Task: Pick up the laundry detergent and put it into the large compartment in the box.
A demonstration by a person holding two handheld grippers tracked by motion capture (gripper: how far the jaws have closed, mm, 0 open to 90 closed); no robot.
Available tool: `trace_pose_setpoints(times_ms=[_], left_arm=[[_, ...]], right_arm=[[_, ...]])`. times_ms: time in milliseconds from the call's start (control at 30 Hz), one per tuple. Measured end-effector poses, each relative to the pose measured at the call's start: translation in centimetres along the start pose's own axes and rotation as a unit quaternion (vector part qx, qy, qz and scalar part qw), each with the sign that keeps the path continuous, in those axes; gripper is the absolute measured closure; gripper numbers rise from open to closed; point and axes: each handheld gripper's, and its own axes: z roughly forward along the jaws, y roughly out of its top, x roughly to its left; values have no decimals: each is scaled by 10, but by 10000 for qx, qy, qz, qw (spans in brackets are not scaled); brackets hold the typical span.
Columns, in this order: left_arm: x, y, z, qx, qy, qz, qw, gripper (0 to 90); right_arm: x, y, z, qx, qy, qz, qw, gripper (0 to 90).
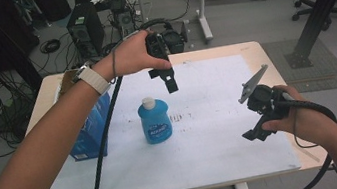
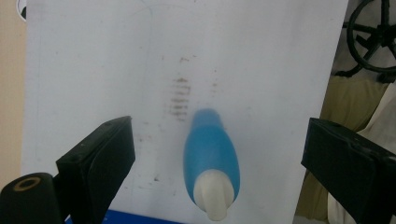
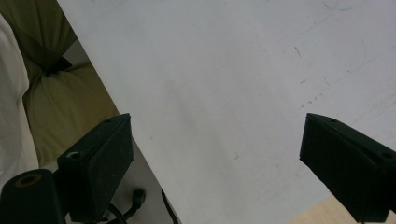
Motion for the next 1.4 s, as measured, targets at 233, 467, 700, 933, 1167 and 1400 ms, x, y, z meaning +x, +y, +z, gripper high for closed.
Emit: trace_pose_setpoints(times_ms=[233, 467, 700, 933, 1167, 1400], left_arm=[[-2, -2, -3, 9, 9, 14, 10000, 94], [-2, -5, -5, -7, 18, 14, 10000, 96], [0, -7, -7, -84, 27, -36, 10000, 82], [-2, -8, -8, -63, -5, 17, 10000, 78], [-5, -12, -12, -67, 8, 13, 10000, 78], [-7, -18, -15, -56, 43, -11, 10000, 78]], right_arm=[[1, 2, 0, 10, 6, -21, 10000, 97], [3, 2, -1, 0, 9, -33, 10000, 97], [4, 3, 2, 30, 13, -31, 10000, 97], [4, 1, 0, 20, -3, -3, 10000, 97], [4, 0, 1, 35, 19, -1, 10000, 97], [6, 1, 1, 22, 24, -43, 10000, 97]])
